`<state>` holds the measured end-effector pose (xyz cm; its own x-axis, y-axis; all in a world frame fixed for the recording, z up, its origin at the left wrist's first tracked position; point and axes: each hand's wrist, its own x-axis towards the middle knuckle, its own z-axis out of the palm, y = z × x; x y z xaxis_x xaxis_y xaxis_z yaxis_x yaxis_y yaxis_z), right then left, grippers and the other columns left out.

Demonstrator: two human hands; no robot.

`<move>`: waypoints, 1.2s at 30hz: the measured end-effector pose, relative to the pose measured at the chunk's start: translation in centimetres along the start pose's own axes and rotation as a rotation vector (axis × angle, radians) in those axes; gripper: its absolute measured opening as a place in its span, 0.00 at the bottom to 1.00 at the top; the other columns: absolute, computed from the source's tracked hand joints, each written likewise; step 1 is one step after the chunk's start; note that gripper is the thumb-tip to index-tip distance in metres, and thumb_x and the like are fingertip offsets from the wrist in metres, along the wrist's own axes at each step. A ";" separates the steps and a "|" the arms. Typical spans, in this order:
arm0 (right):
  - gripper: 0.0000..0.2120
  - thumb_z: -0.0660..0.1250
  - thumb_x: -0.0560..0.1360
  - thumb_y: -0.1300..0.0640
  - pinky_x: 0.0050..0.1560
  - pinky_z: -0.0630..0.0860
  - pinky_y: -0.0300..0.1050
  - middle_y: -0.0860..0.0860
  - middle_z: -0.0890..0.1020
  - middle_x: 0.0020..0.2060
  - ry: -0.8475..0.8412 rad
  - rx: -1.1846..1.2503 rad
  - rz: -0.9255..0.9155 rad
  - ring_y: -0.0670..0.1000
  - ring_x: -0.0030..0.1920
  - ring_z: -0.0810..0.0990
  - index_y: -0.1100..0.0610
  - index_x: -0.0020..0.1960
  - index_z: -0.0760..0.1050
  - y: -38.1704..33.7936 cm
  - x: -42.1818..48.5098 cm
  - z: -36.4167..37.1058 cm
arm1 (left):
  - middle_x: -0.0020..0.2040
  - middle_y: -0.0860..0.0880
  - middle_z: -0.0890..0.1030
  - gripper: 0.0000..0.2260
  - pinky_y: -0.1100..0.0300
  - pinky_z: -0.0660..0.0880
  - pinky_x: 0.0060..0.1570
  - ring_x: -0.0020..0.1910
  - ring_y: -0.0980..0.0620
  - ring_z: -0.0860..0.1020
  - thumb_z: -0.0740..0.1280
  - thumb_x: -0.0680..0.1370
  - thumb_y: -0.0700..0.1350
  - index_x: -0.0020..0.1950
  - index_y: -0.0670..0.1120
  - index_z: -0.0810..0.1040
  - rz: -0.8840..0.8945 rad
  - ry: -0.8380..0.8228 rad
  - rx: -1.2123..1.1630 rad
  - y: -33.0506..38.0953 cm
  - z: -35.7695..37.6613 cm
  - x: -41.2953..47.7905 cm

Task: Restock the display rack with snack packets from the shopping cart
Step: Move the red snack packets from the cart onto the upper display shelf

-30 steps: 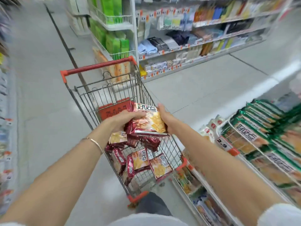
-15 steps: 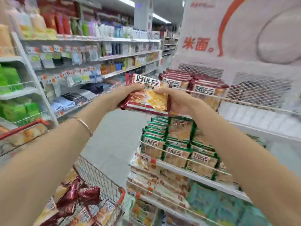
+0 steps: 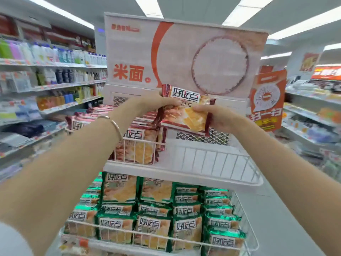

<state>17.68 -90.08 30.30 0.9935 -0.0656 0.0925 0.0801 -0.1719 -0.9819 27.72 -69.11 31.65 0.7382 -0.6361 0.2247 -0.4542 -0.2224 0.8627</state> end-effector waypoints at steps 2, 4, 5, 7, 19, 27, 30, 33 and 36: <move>0.10 0.73 0.73 0.63 0.47 0.82 0.42 0.49 0.87 0.44 0.002 -0.137 -0.031 0.48 0.46 0.85 0.58 0.54 0.80 2.1 1.4 -2.6 | 0.48 0.54 0.83 0.20 0.56 0.74 0.54 0.50 0.52 0.81 0.80 0.69 0.48 0.55 0.47 0.77 0.012 -0.001 0.169 -0.9 1.5 2.8; 0.12 0.76 0.70 0.66 0.44 0.81 0.41 0.48 0.87 0.42 -0.020 -0.264 -0.083 0.46 0.43 0.86 0.58 0.52 0.80 4.7 3.2 -4.4 | 0.55 0.55 0.77 0.33 0.58 0.70 0.57 0.52 0.55 0.77 0.82 0.66 0.49 0.63 0.49 0.68 0.002 0.028 0.421 -1.9 2.8 4.7; 0.15 0.78 0.68 0.66 0.46 0.81 0.42 0.48 0.87 0.43 -0.033 -0.317 -0.088 0.47 0.44 0.86 0.59 0.52 0.79 5.8 3.9 -4.7 | 0.61 0.51 0.76 0.40 0.58 0.69 0.60 0.56 0.53 0.75 0.83 0.64 0.51 0.69 0.48 0.65 0.005 0.024 0.543 -2.7 3.3 5.7; 0.31 0.84 0.62 0.56 0.53 0.82 0.49 0.51 0.86 0.50 -0.029 -0.408 -0.060 0.50 0.51 0.85 0.57 0.60 0.76 8.0 5.4 -5.0 | 0.73 0.46 0.70 0.52 0.56 0.66 0.67 0.68 0.46 0.72 0.83 0.62 0.55 0.78 0.48 0.58 0.011 -0.029 0.727 -4.1 4.1 7.2; 0.36 0.86 0.55 0.53 0.56 0.80 0.46 0.43 0.82 0.51 0.088 -0.447 -0.122 0.41 0.51 0.82 0.45 0.56 0.71 15.0 10.1 -4.3 | 0.71 0.50 0.70 0.43 0.49 0.67 0.68 0.70 0.47 0.69 0.79 0.65 0.61 0.76 0.53 0.65 -0.136 -0.161 1.179 -7.6 2.5 10.7; 0.46 0.83 0.61 0.48 0.68 0.72 0.49 0.46 0.76 0.64 0.034 -0.441 -0.108 0.48 0.66 0.75 0.50 0.71 0.60 14.0 10.1 -4.1 | 0.71 0.51 0.69 0.52 0.44 0.65 0.69 0.70 0.48 0.68 0.79 0.61 0.65 0.78 0.55 0.57 -0.140 -0.183 1.246 -8.7 2.2 10.7; 0.57 0.76 0.66 0.36 0.77 0.57 0.56 0.51 0.56 0.78 0.023 -1.015 -0.391 0.52 0.78 0.56 0.51 0.80 0.44 12.8 8.1 -5.9 | 0.69 0.51 0.70 0.52 0.43 0.67 0.67 0.68 0.48 0.69 0.79 0.60 0.66 0.78 0.56 0.57 -0.146 -0.182 1.222 -8.8 2.2 10.8; 0.51 0.64 0.70 0.28 0.77 0.49 0.63 0.57 0.52 0.80 -0.138 -1.735 -1.015 0.60 0.80 0.49 0.49 0.81 0.42 13.3 8.9 -7.2 | 0.71 0.50 0.67 0.57 0.41 0.65 0.69 0.70 0.47 0.67 0.79 0.58 0.67 0.79 0.56 0.53 -0.190 -0.232 1.236 -8.3 2.3 11.0; 0.51 0.62 0.69 0.26 0.76 0.45 0.63 0.59 0.54 0.79 -0.159 -1.889 -1.011 0.62 0.79 0.50 0.50 0.81 0.47 14.4 10.5 -7.0 | 0.76 0.48 0.62 0.60 0.42 0.64 0.71 0.74 0.46 0.63 0.79 0.59 0.67 0.81 0.56 0.47 -0.229 -0.253 1.293 -8.3 2.7 11.0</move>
<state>28.71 -100.11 18.30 0.6778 0.6976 0.2323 0.3935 -0.6110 0.6869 38.20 -76.28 25.74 0.8123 -0.5781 -0.0774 -0.5803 -0.7874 -0.2079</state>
